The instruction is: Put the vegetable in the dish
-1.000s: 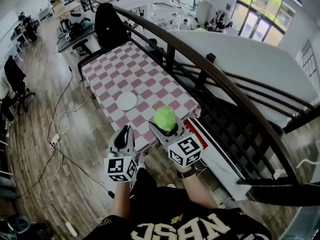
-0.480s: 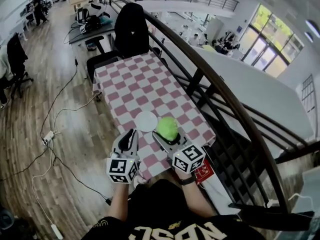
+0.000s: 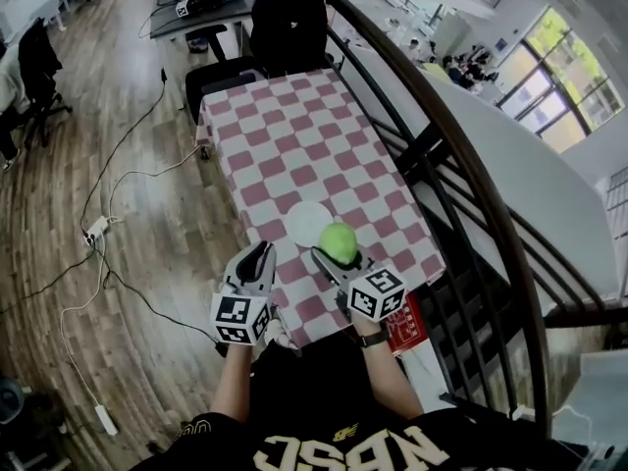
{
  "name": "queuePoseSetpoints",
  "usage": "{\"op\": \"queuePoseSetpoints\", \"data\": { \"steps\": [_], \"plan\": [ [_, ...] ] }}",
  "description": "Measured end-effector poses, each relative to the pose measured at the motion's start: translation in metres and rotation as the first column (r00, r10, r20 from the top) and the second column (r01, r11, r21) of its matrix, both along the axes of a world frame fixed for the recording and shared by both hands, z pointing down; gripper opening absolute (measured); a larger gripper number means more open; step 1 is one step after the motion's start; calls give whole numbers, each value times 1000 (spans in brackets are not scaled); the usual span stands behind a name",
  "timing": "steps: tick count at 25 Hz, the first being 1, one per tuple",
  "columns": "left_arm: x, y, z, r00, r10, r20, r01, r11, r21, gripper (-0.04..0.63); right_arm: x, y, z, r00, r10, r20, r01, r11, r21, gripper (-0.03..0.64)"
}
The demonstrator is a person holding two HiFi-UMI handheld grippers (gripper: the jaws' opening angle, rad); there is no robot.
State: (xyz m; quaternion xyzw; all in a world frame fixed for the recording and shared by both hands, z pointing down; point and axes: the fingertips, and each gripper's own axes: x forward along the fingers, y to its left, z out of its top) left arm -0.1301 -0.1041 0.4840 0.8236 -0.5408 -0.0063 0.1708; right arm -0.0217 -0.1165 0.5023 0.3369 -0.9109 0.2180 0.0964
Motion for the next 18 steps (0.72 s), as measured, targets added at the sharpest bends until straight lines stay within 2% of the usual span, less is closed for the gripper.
{"op": "queuePoseSetpoints", "data": {
  "steps": [2,6,11,15,18],
  "plan": [
    [-2,-13,16,1000,-12,-9,12,999,-31,60,-3,-15,20,1000,-19,-13,18,999,-43,186],
    [6,-27,50,1000,13,-2,-13,994,-106,60,-6,-26,71,998,-51,-21,47,987,-156,186],
    [9,-44,79,997,-11,-73,-3,981,-192,60,-11,-38,115,994,-81,79,101,952,-290,186],
    [7,-58,100,999,-4,-40,-6,969,-245,60,-15,-52,144,990,-66,124,109,919,-379,186],
    [9,-66,118,999,52,7,-48,959,-278,60,-15,-64,154,976,-50,212,138,894,-427,186]
  ]
}}
